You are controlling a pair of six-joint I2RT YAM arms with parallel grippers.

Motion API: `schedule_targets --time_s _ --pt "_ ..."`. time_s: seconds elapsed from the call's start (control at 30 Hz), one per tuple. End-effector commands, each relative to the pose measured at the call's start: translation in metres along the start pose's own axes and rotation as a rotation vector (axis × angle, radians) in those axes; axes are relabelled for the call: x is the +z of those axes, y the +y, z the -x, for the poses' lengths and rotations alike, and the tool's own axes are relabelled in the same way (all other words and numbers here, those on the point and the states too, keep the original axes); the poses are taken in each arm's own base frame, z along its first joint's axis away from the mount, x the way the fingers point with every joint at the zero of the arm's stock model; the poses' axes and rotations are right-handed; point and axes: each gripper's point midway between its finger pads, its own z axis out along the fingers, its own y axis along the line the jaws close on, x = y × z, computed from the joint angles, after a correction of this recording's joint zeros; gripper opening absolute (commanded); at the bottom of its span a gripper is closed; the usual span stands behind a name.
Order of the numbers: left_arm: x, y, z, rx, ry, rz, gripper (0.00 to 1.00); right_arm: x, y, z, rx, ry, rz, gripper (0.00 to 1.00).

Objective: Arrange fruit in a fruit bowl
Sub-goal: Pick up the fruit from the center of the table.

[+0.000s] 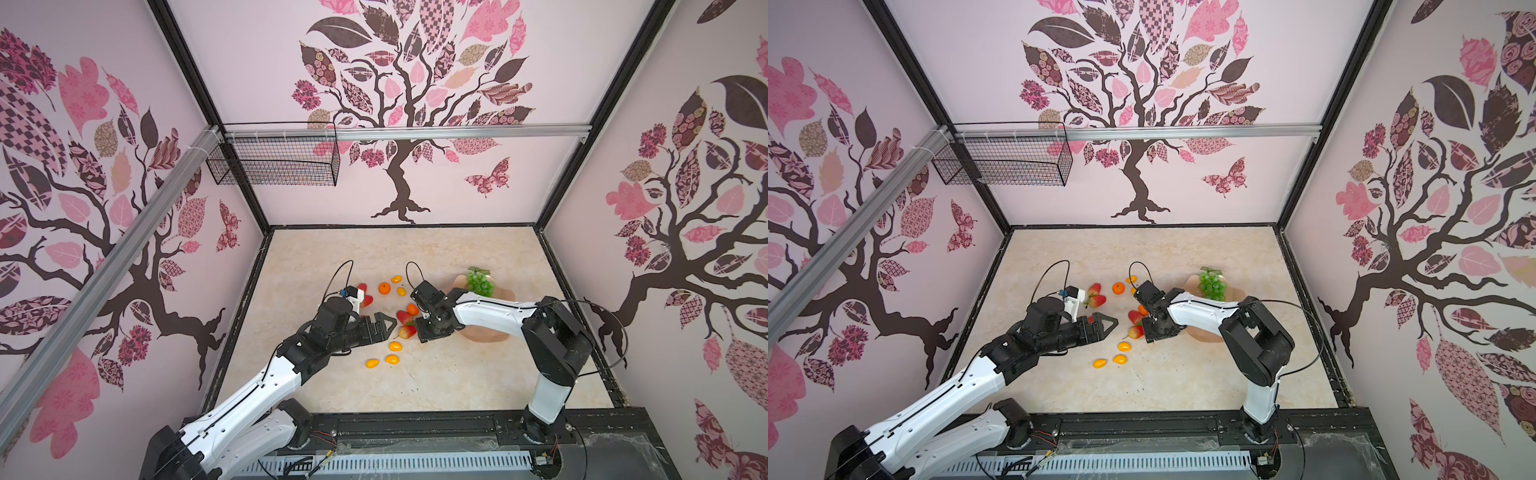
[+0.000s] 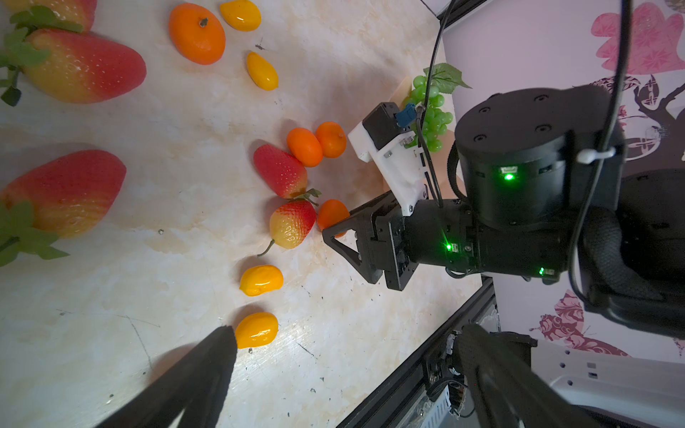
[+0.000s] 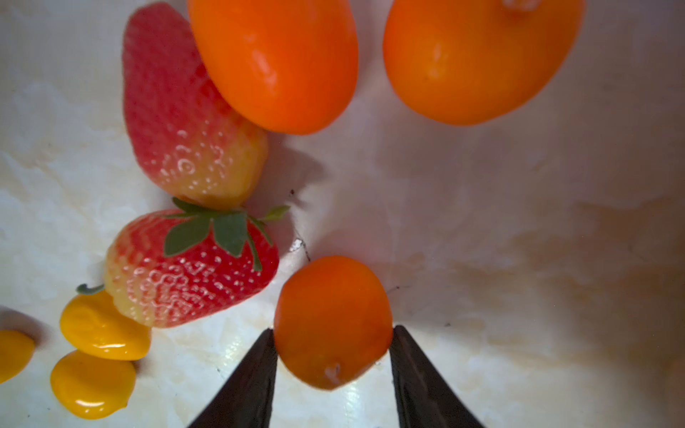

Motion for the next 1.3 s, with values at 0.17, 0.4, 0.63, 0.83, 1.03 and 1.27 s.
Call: schedule_targets --time_s 0.17,0.4,0.63,0.83,1.03,1.27 --pt "0.000 0.004 -0.003 0.004 0.000 -0.004 0.98 0.007 0.001 0.009 -0.021 0.006 -0.034 0.53" --pt "-0.001 0.004 -0.003 0.002 -0.005 -0.005 0.98 0.014 -0.001 0.009 -0.023 0.014 -0.050 0.53" --pt "-0.001 0.003 -0.002 0.006 -0.008 -0.005 0.98 0.016 -0.003 0.009 -0.022 0.009 -0.059 0.49" --pt "0.000 0.002 -0.001 0.016 -0.010 -0.010 0.98 0.006 -0.002 0.010 -0.020 -0.009 -0.051 0.48" --pt "0.008 -0.006 0.005 0.048 -0.001 -0.027 0.98 -0.035 0.005 0.011 -0.011 -0.068 0.017 0.47" --pt "0.023 -0.031 0.022 0.085 0.008 -0.091 0.98 -0.084 -0.004 0.014 0.040 -0.157 0.071 0.46"
